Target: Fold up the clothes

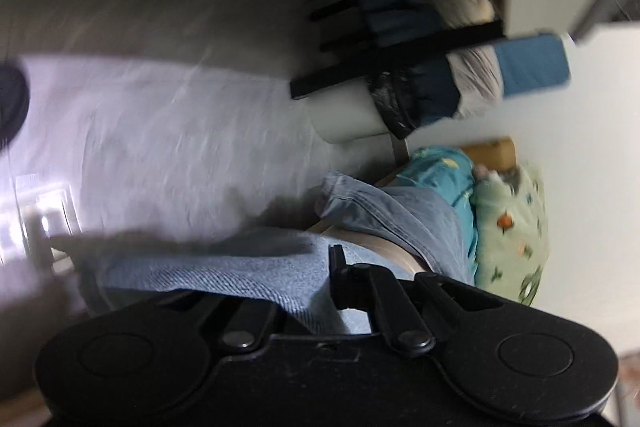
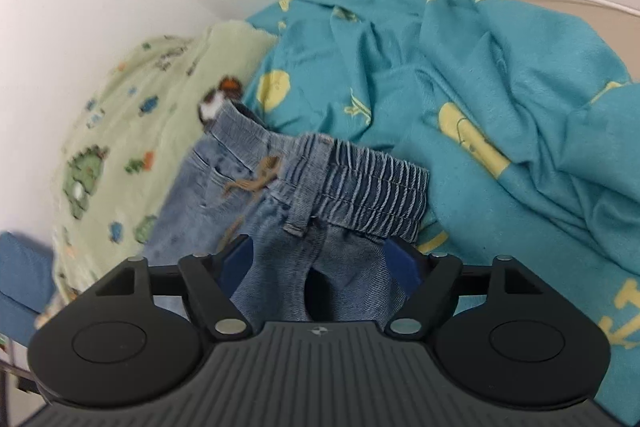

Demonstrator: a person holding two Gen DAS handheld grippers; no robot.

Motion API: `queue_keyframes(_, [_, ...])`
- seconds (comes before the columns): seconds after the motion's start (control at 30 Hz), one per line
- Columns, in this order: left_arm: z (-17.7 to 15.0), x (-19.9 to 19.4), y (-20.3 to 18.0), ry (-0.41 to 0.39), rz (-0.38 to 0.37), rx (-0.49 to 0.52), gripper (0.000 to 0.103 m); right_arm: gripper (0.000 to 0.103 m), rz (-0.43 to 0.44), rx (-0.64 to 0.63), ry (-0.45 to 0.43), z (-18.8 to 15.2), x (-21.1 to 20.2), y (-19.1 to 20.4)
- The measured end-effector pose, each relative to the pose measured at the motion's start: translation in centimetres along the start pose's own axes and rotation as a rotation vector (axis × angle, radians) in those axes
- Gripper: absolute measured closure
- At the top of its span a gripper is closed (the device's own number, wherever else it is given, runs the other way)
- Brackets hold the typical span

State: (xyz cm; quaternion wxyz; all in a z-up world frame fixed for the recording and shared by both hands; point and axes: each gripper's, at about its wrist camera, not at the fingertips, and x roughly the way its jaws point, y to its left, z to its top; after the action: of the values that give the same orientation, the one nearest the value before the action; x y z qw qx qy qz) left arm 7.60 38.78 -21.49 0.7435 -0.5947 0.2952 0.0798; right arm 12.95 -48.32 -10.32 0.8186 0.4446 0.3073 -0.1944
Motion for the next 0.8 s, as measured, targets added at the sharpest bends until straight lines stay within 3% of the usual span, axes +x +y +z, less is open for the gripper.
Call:
queue_keyframes(0.13, [-0.2,0.3,-1.1,-0.026,0.034,-0.001,0.101,0.032,-0.069,-0.035,0.013,-1.0,1.9,0.0])
queue_keyframes(0.2, [0.5,-0.2,-1.9,-0.031,0.038,-0.028,0.102,0.064,-0.103,-0.055,0.015,-1.4,2.3,0.0])
queue_keyframes(0.3, [1.7,-1.1,-3.7,-0.041,0.026,-0.047,0.102,0.088,-0.067,-0.023,-0.011,-1.1,0.6,0.1])
queue_keyframes(0.53, [5.4,1.7,-10.5,0.014,0.084,-0.116,0.102,0.091,0.016,-0.059,-0.068,2.3,-2.9,6.6])
queue_keyframes(0.67, [7.9,6.8,-14.7,0.049,0.17,-0.1,0.102,0.091,0.018,-0.07,-0.055,5.4,0.2,11.8])
queue_keyframes(0.8, [9.8,12.4,-19.5,0.051,0.205,-0.047,0.102,0.091,-0.029,-0.073,-0.047,7.1,5.2,16.1])
